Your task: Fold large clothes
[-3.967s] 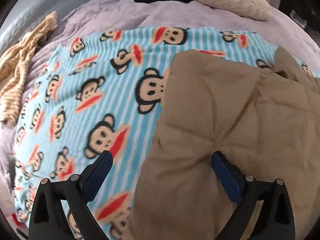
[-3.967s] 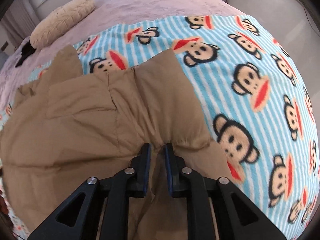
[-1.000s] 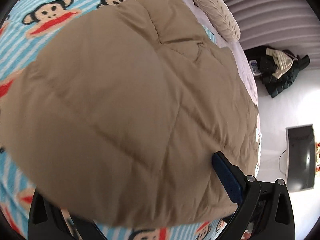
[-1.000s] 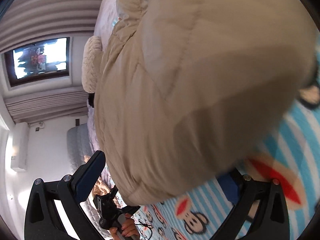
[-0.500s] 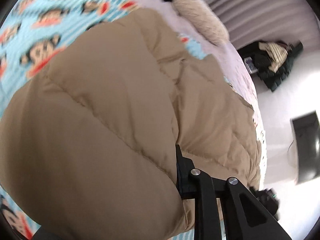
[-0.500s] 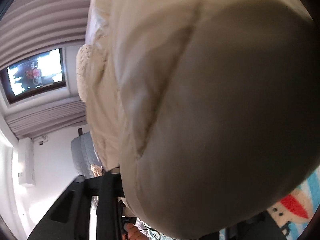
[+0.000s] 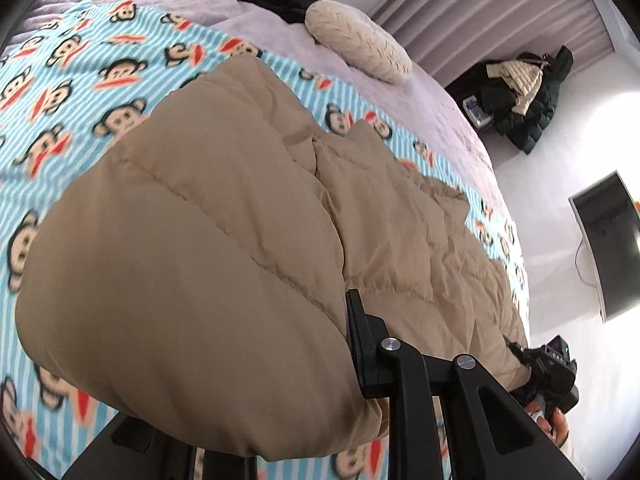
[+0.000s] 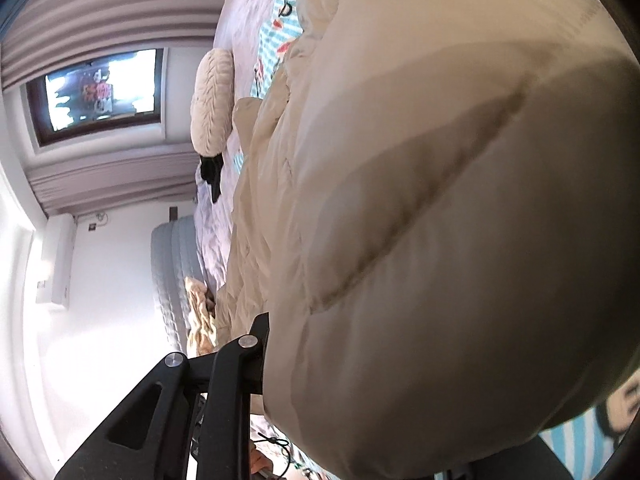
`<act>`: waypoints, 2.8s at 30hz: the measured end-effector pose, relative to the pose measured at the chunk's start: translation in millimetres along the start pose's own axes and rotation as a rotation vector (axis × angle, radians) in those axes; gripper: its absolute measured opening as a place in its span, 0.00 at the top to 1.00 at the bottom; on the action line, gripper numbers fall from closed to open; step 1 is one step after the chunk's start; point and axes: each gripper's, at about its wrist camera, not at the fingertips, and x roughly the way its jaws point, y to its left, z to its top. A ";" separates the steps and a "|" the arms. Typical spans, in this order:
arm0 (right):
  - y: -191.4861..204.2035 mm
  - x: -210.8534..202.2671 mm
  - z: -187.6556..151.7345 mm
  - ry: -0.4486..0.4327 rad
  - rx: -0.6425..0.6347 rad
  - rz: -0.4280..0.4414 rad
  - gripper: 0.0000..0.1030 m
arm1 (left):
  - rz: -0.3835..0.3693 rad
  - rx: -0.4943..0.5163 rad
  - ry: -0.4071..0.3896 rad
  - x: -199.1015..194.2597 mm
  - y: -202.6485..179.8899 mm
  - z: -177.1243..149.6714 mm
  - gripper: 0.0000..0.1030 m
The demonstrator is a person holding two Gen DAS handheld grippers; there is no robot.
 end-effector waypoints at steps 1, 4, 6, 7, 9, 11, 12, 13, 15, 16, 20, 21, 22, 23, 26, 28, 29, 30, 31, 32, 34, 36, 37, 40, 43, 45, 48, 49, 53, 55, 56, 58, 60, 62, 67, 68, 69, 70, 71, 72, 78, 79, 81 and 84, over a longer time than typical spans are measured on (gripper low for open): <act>-3.0 -4.0 -8.2 0.004 -0.003 -0.004 0.77 | -0.005 0.003 0.013 -4.5 3.3 -10.2 0.76; -13.9 -17.1 -33.6 0.000 0.004 -0.020 0.77 | -0.010 0.007 0.058 -18.4 15.3 -41.2 0.76; -21.5 -25.1 -51.3 0.003 0.013 -0.023 0.77 | -0.012 0.014 0.080 -32.2 22.1 -62.8 0.76; -25.9 -29.8 -62.5 0.006 0.019 -0.028 0.77 | -0.012 0.011 0.094 -39.0 25.8 -72.1 0.76; -34.3 -44.0 -78.8 0.009 0.048 -0.037 0.77 | -0.012 0.000 0.126 -51.3 33.0 -89.1 0.76; -37.6 -51.4 -91.5 0.009 0.070 -0.041 0.77 | -0.004 0.003 0.158 -62.4 41.4 -106.1 0.76; -42.1 -57.8 -98.1 0.009 0.073 -0.051 0.77 | 0.003 0.002 0.177 -65.5 47.2 -114.0 0.76; -46.0 -61.2 -105.4 0.007 0.075 -0.069 0.77 | 0.008 -0.003 0.191 -66.2 51.7 -119.6 0.76; -46.0 -57.2 -110.2 0.002 0.086 -0.098 0.75 | 0.037 -0.002 0.220 -63.4 60.5 -128.5 0.76; -47.6 -52.8 -108.1 -0.004 0.095 -0.123 0.71 | 0.054 0.006 0.224 -63.0 62.7 -130.6 0.76; -45.6 -48.2 -103.6 -0.014 0.087 -0.237 0.54 | 0.096 0.077 0.226 -78.4 62.4 -134.0 0.76; -41.1 -49.3 -103.5 -0.016 0.071 -0.256 0.54 | 0.115 0.105 0.225 -87.1 62.3 -134.7 0.76; -35.5 -51.3 -104.1 -0.015 0.052 -0.269 0.53 | 0.132 0.122 0.223 -93.9 62.4 -133.6 0.76; -32.0 -54.5 -105.5 -0.015 0.035 -0.290 0.52 | 0.155 0.136 0.213 -104.5 63.1 -133.6 0.76; -25.2 -69.1 -110.9 -0.039 0.015 -0.350 0.52 | 0.206 0.141 0.151 -131.3 64.5 -121.3 0.76; -23.2 -80.6 -116.2 -0.058 0.016 -0.391 0.52 | 0.226 0.136 0.087 -147.8 65.6 -109.7 0.76; -20.9 -88.1 -119.3 -0.072 0.006 -0.417 0.53 | 0.221 0.141 0.062 -152.2 67.4 -103.1 0.76; -19.5 -98.9 -126.2 -0.091 -0.014 -0.440 0.59 | 0.212 0.145 0.059 -151.0 68.6 -95.9 0.75; -15.2 -107.4 -134.5 -0.108 -0.042 -0.463 0.64 | 0.196 0.149 0.071 -145.8 74.0 -89.4 0.75; -9.3 -113.3 -139.7 -0.123 -0.075 -0.487 0.66 | 0.184 0.145 0.092 -138.3 82.3 -83.5 0.75; 5.8 -121.1 -149.3 -0.151 -0.151 -0.516 0.68 | 0.171 0.122 0.124 -122.7 96.6 -77.8 0.75; 16.5 -123.7 -162.6 -0.154 -0.217 -0.528 0.68 | 0.144 0.055 0.172 -107.8 118.4 -77.5 0.75; 23.2 -127.3 -170.1 -0.146 -0.261 -0.538 0.68 | 0.127 0.032 0.179 -106.2 127.2 -77.8 0.72; 38.7 -112.9 -169.1 -0.136 -0.313 -0.556 0.68 | 0.121 0.011 0.146 -107.2 142.0 -79.1 0.20; 20.6 -108.6 -169.7 -0.124 -0.296 -0.576 0.68 | 0.078 0.051 0.190 -98.9 141.9 -78.9 0.20; 8.8 -98.2 -165.5 -0.115 -0.305 -0.653 0.68 | 0.014 0.067 0.221 -90.1 141.1 -81.0 0.20; -5.3 -78.3 -152.6 -0.103 -0.332 -0.747 0.71 | -0.031 0.115 0.267 -74.1 133.5 -84.2 0.21; -7.6 -74.3 -148.3 -0.097 -0.336 -0.758 0.71 | -0.062 0.133 0.280 -71.9 129.7 -85.4 0.24; -3.3 -66.7 -141.1 -0.094 -0.364 -0.798 0.71 | -0.082 0.280 0.366 -67.0 112.2 -97.8 0.69; -4.9 -66.3 -141.2 -0.092 -0.371 -0.805 0.71 | -0.049 0.305 0.397 -63.7 118.9 -102.9 0.77; -5.5 -66.3 -141.3 -0.093 -0.367 -0.804 0.71 | -0.038 0.288 0.403 -61.9 125.1 -104.1 0.77; -6.0 -62.0 -141.3 -0.099 -0.361 -0.812 0.71 | 0.008 0.271 0.405 -57.7 135.7 -106.3 0.77; -3.1 -61.1 -144.2 -0.102 -0.359 -0.831 0.71 | 0.089 0.273 0.374 -60.9 139.5 -107.1 0.77; 2.9 -56.9 -146.2 -0.103 -0.360 -0.859 0.71 | 0.158 0.258 0.338 -69.6 142.7 -105.2 0.77; 26.6 -57.4 -167.2 -0.127 -0.382 -0.884 0.70 | 0.247 0.265 0.230 -107.8 127.2 -105.3 0.77; 31.4 -56.6 -173.4 -0.129 -0.392 -0.878 0.70 | 0.257 0.262 0.216 -113.0 122.5 -106.1 0.77; 35.8 -55.8 -179.8 -0.129 -0.402 -0.871 0.68 | 0.266 0.251 0.207 -117.6 116.4 -106.7 0.77; 39.5 -54.4 -187.5 -0.124 -0.409 -0.861 0.68 | 0.269 0.241 0.207 -120.9 113.3 -106.6 0.77; 42.5 -52.6 -193.4 -0.114 -0.410 -0.847 0.68 | 0.273 0.233 0.208 -123.2 109.8 -107.2 0.77; 45.3 -48.6 -199.0 -0.099 -0.410 -0.832 0.68 | 0.281 0.225 0.208 -126.4 105.0 -107.5 0.77; 56.5 -23.1 -229.8 0.023 -0.393 -0.762 0.55 | 0.306 0.230 0.221 -133.0 76.0 -115.6 0.44; 60.0 -18.0 -235.0 0.043 -0.398 -0.758 0.53 | 0.309 0.237 0.215 -135.5 71.4 -117.8 0.29; 66.0 -10.8 -243.3 0.073 -0.409 -0.748 0.51 | 0.305 0.247 0.184 -142.9 63.6 -119.2 0.19; 76.4 -1.5 -253.8 0.100 -0.430 -0.747 0.47 | 0.313 0.246 0.211 -146.8 57.7 -121.0 0.19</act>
